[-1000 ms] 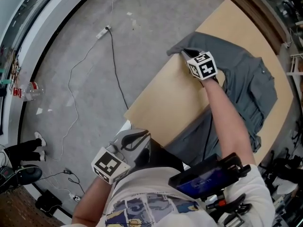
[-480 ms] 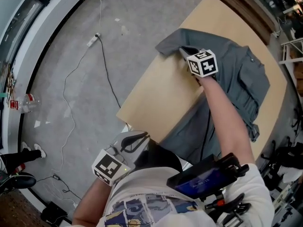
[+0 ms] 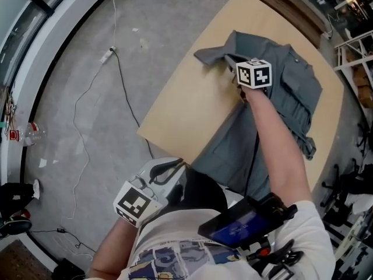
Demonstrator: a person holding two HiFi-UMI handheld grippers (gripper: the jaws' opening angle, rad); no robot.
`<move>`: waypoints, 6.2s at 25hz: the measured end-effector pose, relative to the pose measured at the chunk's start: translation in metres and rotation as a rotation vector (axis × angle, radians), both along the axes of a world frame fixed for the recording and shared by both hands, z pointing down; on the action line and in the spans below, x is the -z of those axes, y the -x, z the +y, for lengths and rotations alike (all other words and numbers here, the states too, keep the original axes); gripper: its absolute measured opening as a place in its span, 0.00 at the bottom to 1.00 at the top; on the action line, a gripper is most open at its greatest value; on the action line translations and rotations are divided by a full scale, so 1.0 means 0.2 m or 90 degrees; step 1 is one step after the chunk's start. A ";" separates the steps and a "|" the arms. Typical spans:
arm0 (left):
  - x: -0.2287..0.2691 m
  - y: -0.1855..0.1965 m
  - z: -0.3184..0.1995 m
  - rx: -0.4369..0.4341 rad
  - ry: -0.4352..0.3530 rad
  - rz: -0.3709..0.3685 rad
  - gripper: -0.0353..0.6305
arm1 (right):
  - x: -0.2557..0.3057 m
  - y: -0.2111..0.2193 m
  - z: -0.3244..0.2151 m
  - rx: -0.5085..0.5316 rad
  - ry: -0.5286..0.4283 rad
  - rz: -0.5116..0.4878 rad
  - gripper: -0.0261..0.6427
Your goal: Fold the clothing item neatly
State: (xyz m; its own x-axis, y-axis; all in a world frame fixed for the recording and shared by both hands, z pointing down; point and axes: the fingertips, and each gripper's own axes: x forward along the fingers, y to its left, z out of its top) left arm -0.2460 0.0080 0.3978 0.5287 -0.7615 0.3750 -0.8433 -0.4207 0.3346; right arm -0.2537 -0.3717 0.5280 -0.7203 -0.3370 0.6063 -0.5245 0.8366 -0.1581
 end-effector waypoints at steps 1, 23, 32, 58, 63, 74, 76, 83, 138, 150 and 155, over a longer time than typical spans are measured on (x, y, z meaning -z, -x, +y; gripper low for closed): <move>0.01 -0.02 0.00 -0.002 0.002 0.000 0.11 | 0.01 -0.03 -0.01 -0.004 0.002 -0.004 0.08; 0.00 -0.69 -0.37 -0.163 0.053 0.030 0.11 | 0.29 -1.17 -0.35 -0.158 0.000 -0.129 0.07; -0.01 -0.90 -0.44 -0.231 0.057 0.031 0.11 | 0.31 -1.69 -0.39 -0.255 -0.010 -0.135 0.07; -0.05 -1.25 -0.59 -0.267 0.086 0.018 0.11 | -0.09 -2.36 -0.34 -0.307 0.041 -0.078 0.08; -0.08 -1.30 -0.59 -0.267 0.089 0.017 0.11 | -0.15 -2.36 -0.31 -0.289 0.040 -0.049 0.08; -0.11 -1.34 -0.58 -0.281 0.096 0.005 0.11 | -0.20 -2.48 -0.21 -0.294 0.035 -0.004 0.11; -0.10 -1.35 -0.57 -0.288 0.092 0.004 0.11 | -0.18 -2.52 -0.17 -0.303 0.031 -0.002 0.11; -0.05 -1.38 -0.51 -0.308 0.074 0.009 0.11 | -0.10 -2.56 0.03 -0.296 0.014 0.016 0.11; -1.08 -0.55 0.67 -0.260 0.203 -0.129 0.31 | -0.76 -2.65 2.58 -0.389 0.129 0.091 0.31; -1.35 -0.30 0.54 -0.153 0.308 -0.162 0.45 | -0.76 -2.77 2.45 -0.411 0.134 0.080 0.41; -1.43 -0.26 0.53 -0.168 0.321 -0.195 0.51 | -0.76 -2.77 2.43 -0.385 0.143 0.095 0.42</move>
